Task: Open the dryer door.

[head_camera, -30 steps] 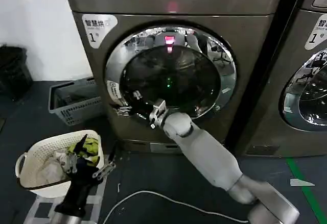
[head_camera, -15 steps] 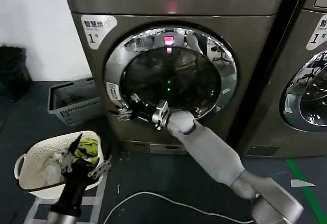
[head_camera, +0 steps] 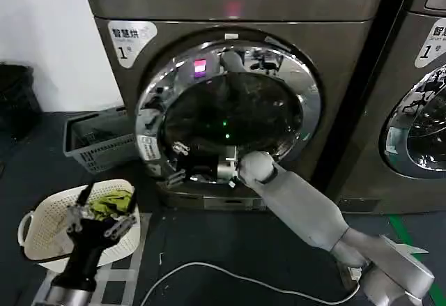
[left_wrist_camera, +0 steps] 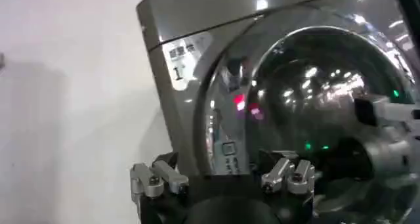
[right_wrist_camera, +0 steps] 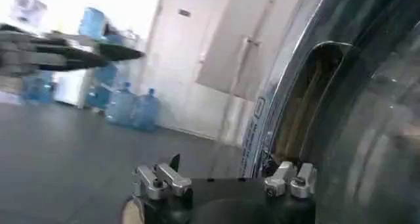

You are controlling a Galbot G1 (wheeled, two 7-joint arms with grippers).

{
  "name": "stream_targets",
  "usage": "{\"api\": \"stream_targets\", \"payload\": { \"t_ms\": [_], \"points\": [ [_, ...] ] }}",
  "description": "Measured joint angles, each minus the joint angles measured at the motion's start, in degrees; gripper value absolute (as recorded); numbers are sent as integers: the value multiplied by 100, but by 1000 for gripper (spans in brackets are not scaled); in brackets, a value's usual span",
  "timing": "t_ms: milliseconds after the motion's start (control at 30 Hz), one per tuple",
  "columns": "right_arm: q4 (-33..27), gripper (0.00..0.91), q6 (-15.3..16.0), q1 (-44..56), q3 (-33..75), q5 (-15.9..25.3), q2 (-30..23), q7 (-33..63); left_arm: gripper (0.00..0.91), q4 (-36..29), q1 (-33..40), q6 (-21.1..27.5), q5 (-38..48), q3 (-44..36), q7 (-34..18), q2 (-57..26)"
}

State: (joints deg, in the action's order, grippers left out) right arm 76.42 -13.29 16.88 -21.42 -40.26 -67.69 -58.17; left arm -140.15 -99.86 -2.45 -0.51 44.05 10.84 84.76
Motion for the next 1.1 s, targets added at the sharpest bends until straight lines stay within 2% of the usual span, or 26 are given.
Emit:
{"api": "stream_targets", "payload": {
  "t_ms": [300, 633, 967, 1100],
  "points": [
    [788, 907, -7, 426, 282, -352, 681, -976, 907, 120, 298, 310, 558, 666, 76, -195],
    [1767, 907, -29, 1141, 1074, -501, 1515, -1092, 907, 452, 631, 341, 772, 806, 115, -477],
    [2672, 907, -45, 2556, 2630, -507, 2155, -1005, 907, 771, 877, 339, 843, 645, 186, -817],
    [3049, 907, -246, 3417, 3537, -488, 2303, -717, 907, 909, 1009, 345, 980, 551, 186, -1010]
  ]
}}
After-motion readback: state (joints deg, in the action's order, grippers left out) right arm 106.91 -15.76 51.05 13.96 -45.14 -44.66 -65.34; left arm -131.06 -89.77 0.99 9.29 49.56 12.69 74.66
